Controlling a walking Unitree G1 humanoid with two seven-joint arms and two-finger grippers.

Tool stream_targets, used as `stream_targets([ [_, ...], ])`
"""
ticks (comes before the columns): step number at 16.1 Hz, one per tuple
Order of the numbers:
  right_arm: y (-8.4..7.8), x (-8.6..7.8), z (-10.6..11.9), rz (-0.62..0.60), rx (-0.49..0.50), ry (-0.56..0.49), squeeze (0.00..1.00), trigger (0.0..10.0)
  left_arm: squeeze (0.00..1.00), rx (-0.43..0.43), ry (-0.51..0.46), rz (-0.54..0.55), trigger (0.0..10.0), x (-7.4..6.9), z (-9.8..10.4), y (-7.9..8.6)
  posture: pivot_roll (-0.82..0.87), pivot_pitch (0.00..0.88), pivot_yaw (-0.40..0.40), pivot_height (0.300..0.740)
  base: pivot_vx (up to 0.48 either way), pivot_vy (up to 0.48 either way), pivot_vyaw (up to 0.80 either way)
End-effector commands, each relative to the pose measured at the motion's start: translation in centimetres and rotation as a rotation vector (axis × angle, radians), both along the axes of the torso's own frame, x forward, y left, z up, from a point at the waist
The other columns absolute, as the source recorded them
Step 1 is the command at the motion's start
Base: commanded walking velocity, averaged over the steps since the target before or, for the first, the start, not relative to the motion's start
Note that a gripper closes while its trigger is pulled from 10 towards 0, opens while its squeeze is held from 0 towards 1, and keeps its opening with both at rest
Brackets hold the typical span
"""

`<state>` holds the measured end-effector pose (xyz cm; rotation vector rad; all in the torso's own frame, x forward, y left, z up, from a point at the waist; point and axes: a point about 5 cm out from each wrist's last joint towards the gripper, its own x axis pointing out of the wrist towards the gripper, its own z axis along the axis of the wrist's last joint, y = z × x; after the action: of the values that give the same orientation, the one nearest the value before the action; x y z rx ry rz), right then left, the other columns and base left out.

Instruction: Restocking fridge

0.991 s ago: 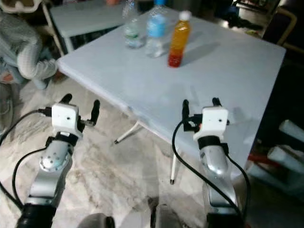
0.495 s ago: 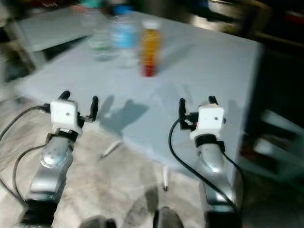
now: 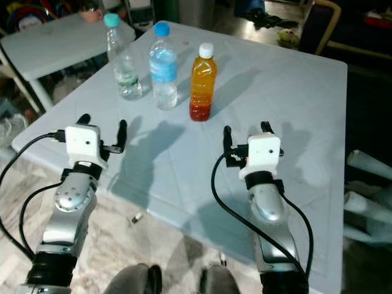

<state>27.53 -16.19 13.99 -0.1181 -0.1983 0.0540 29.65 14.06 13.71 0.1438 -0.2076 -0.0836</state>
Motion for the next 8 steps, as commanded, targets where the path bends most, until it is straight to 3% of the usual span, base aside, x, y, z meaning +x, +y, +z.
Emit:
stream_targets([
  [1,-0.6,-0.2,-0.2,-0.020,-0.004,0.009,0.00,10.0,0.00,-0.001,0.017,-0.009,10.0,-0.2,-0.4,-0.4,0.02,0.111,-0.018,0.740,0.000,0.461,0.00],
  [5,-0.6,-0.1,-0.3,-0.021,-0.019,0.009,0.00,10.0,0.00,0.005,0.007,-0.031,10.0,-0.4,-0.4,-0.8,0.02,0.110,-0.022,0.740,0.000,0.456,0.00],
  [8,-1.3,0.2,0.0,-0.065,-0.046,-0.004,0.00,10.0,0.00,0.004,0.001,-0.059,10.0,-0.9,-0.5,-1.4,0.02,0.114,-0.025,0.740,0.000,0.000,0.00],
])
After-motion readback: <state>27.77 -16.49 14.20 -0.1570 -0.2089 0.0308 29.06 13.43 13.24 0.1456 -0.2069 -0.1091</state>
